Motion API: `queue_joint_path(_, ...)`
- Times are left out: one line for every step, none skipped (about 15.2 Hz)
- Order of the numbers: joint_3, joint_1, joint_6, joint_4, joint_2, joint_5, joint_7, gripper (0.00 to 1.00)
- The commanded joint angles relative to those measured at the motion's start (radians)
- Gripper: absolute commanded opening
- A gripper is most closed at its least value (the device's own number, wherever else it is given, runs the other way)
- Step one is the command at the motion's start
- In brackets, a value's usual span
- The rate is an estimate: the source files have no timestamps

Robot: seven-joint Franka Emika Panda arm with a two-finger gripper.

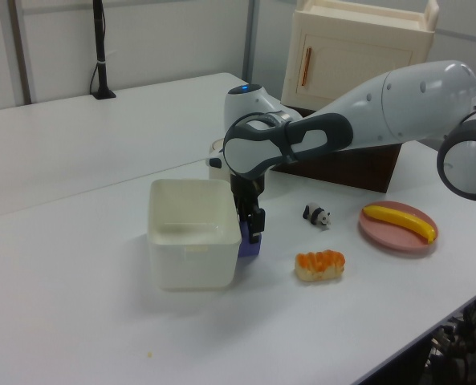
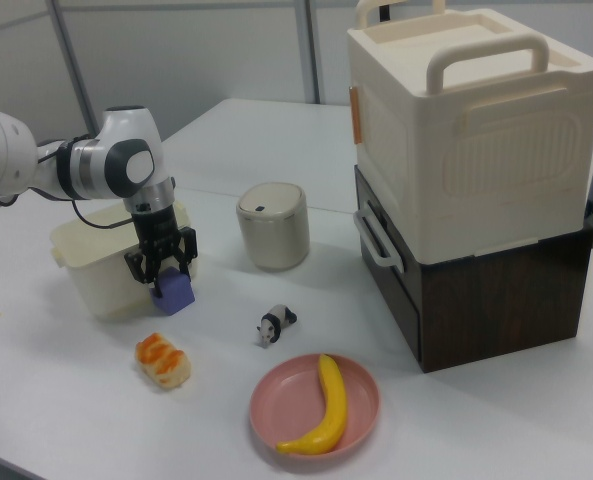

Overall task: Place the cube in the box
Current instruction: 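Close the gripper on the purple cube and lift it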

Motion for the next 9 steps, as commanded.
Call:
queue_joint_path(-0.056,-0.005,-0.083,-0.026,-0.098,-0.013,-0.052,0.67)
queue_joint_path(-0.074,-0.006,-0.117,-0.020,-0.118,-0.005,-0.076,0.67)
queue_joint_path(-0.096,-0.006,-0.147,-0.012,-0.135,0.001,-0.090,0.67)
queue_joint_path(-0.116,-0.006,-0.172,-0.009,-0.158,0.007,-0.099,0.67)
queue_joint_path(-0.127,-0.006,-0.194,0.008,-0.182,0.027,-0.109,0.67)
queue_joint_path(-0.131,-0.006,-0.214,0.029,-0.195,0.062,-0.113,0.68)
queue_joint_path(-0.133,-0.005,-0.224,0.061,-0.201,0.102,-0.103,0.68)
queue_joint_path(-0.133,0.001,-0.229,0.087,-0.201,0.131,-0.095,0.68)
queue_joint_path(-0.131,0.006,-0.228,0.103,-0.201,0.146,-0.087,0.68)
